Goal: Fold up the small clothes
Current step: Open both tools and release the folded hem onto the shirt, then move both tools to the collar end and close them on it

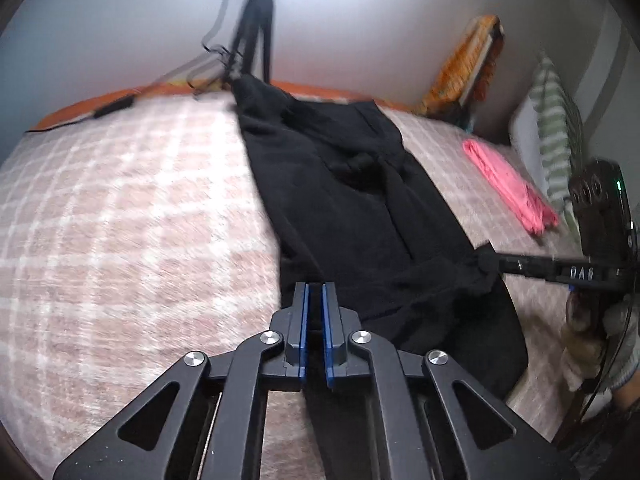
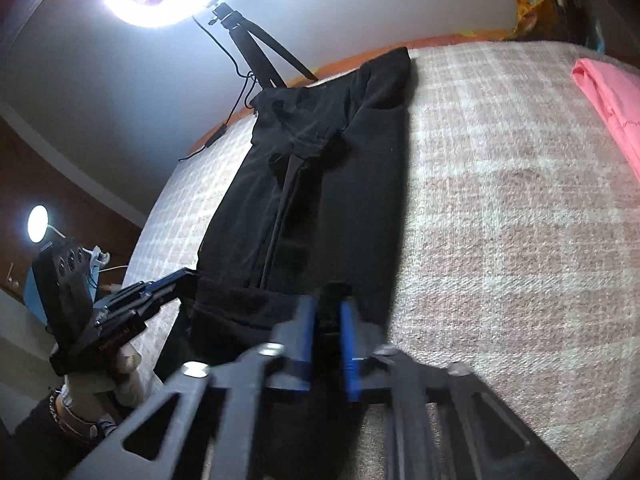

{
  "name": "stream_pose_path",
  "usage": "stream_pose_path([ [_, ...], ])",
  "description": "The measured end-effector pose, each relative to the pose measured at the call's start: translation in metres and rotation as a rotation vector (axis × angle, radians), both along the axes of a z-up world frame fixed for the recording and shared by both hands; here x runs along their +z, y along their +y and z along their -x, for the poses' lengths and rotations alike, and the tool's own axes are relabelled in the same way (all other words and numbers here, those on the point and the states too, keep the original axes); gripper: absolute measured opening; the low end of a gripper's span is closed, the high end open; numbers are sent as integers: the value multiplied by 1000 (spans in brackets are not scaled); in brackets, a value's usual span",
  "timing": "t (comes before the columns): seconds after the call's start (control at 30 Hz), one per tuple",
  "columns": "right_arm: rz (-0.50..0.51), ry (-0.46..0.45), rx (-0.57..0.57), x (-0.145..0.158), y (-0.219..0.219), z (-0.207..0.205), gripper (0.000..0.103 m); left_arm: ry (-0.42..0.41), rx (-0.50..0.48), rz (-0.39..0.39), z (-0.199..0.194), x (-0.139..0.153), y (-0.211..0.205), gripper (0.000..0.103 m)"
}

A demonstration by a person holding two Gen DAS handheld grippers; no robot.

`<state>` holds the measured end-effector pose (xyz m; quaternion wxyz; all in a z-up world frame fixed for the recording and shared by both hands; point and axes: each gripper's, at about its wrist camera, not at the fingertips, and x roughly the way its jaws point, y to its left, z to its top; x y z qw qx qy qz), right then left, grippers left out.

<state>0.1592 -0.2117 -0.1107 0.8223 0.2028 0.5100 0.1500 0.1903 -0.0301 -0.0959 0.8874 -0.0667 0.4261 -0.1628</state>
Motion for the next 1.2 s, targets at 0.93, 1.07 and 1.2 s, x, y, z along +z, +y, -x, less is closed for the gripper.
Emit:
stream_pose_path([
  [0.93, 35, -96, -94, 35, -35, -28, 39, -57, 143, 113, -36, 41, 66, 46],
  [1.07, 30, -107, -80, 39, -43, -57, 41, -30, 124, 112, -72, 40, 68, 52],
  [1.2, 18, -101, -68, 36, -53, -95, 41, -6, 109, 118, -113, 35, 66, 54],
])
